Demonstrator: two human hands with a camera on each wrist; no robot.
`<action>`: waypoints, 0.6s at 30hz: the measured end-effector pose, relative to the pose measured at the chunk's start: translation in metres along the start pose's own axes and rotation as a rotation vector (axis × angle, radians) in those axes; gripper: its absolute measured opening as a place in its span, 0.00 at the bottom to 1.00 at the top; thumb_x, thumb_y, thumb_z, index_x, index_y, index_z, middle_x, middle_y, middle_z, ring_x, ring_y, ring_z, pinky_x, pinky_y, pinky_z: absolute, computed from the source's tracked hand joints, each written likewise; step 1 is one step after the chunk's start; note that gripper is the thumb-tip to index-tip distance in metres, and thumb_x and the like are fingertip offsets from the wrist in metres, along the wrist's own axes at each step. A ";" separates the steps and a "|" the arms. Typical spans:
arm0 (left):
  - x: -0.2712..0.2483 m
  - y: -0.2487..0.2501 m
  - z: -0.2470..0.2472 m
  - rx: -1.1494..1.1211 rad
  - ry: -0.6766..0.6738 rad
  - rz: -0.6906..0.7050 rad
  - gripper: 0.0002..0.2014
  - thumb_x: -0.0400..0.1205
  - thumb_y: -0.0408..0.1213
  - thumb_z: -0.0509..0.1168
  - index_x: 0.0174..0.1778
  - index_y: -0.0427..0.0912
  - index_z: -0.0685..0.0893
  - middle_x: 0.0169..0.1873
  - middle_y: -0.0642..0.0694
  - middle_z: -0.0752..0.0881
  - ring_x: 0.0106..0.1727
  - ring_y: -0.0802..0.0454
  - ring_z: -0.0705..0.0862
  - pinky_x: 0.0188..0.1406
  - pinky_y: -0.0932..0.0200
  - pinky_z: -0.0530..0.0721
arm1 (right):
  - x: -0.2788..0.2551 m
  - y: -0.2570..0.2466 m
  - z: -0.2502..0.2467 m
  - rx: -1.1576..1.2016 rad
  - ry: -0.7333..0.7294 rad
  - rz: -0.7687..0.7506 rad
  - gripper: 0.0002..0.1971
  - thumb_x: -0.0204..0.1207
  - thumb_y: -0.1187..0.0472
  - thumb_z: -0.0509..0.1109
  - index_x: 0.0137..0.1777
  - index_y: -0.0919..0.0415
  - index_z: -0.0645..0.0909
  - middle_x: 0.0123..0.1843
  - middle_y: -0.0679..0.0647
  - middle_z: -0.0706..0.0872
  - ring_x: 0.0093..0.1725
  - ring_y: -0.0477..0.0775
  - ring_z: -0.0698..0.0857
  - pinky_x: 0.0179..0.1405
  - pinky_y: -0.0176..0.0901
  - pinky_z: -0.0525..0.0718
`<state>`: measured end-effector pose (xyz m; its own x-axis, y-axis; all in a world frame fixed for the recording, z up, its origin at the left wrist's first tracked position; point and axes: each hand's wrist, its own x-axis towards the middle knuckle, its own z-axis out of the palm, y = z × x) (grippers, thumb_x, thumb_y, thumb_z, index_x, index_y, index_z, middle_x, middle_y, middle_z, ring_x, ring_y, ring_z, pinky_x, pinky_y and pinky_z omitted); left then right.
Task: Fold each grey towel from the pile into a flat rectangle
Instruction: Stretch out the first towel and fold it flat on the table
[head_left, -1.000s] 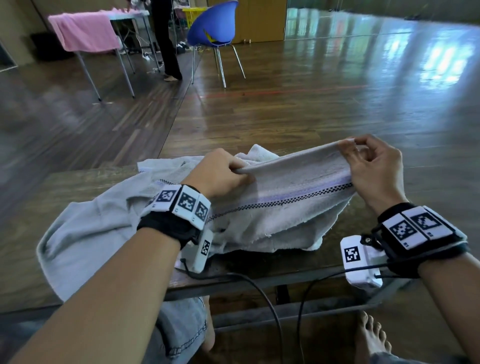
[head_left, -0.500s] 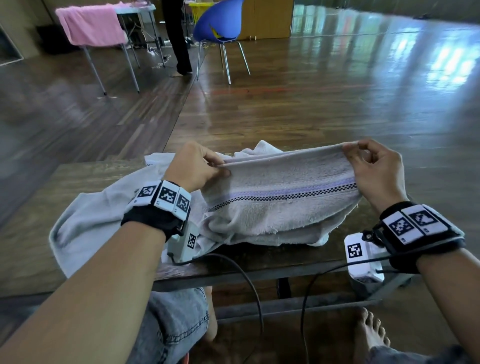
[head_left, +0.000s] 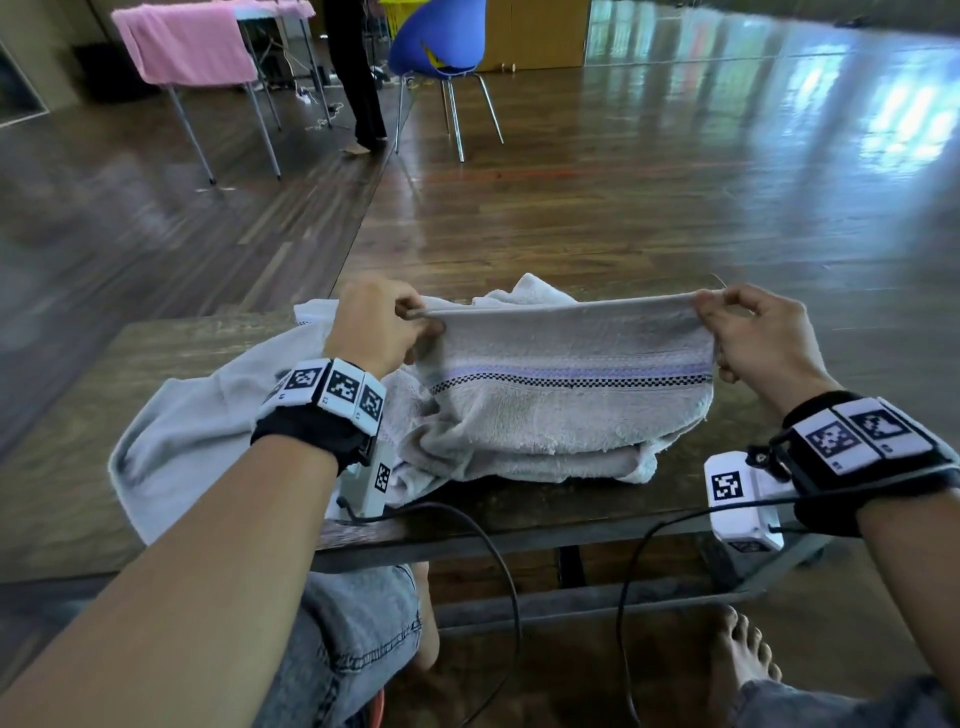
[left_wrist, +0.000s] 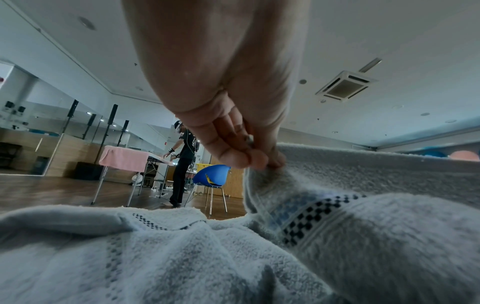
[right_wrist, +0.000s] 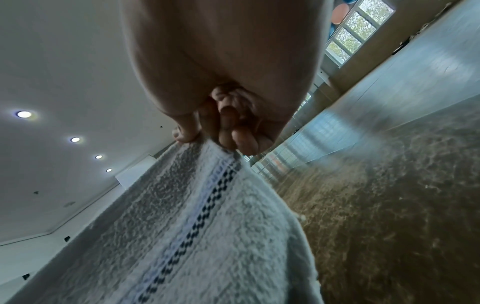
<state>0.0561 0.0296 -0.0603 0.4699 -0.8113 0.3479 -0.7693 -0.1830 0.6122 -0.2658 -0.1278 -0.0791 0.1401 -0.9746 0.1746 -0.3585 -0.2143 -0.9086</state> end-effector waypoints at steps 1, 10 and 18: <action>-0.001 -0.001 0.000 -0.010 -0.015 -0.004 0.07 0.73 0.37 0.80 0.38 0.37 0.90 0.26 0.40 0.89 0.22 0.46 0.88 0.26 0.52 0.89 | 0.001 0.001 0.000 0.031 -0.034 0.025 0.12 0.76 0.42 0.75 0.35 0.44 0.85 0.19 0.45 0.80 0.18 0.50 0.75 0.22 0.42 0.78; -0.007 0.016 -0.009 -0.168 -0.078 -0.068 0.07 0.77 0.27 0.75 0.38 0.28 0.84 0.26 0.36 0.88 0.23 0.49 0.89 0.23 0.57 0.89 | -0.018 -0.023 -0.027 0.186 -0.284 0.201 0.08 0.85 0.57 0.68 0.53 0.62 0.81 0.52 0.66 0.92 0.45 0.62 0.94 0.26 0.41 0.89; 0.061 0.117 -0.119 0.011 0.197 0.140 0.07 0.76 0.35 0.76 0.43 0.34 0.88 0.40 0.42 0.89 0.41 0.51 0.84 0.41 0.57 0.82 | 0.009 -0.153 -0.072 0.319 -0.183 -0.050 0.07 0.89 0.61 0.61 0.50 0.61 0.76 0.60 0.69 0.84 0.49 0.58 0.90 0.43 0.48 0.92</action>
<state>0.0464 0.0248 0.1167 0.4325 -0.7057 0.5612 -0.8370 -0.0827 0.5410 -0.2761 -0.1086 0.0886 0.3234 -0.9295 0.1771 -0.0451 -0.2021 -0.9783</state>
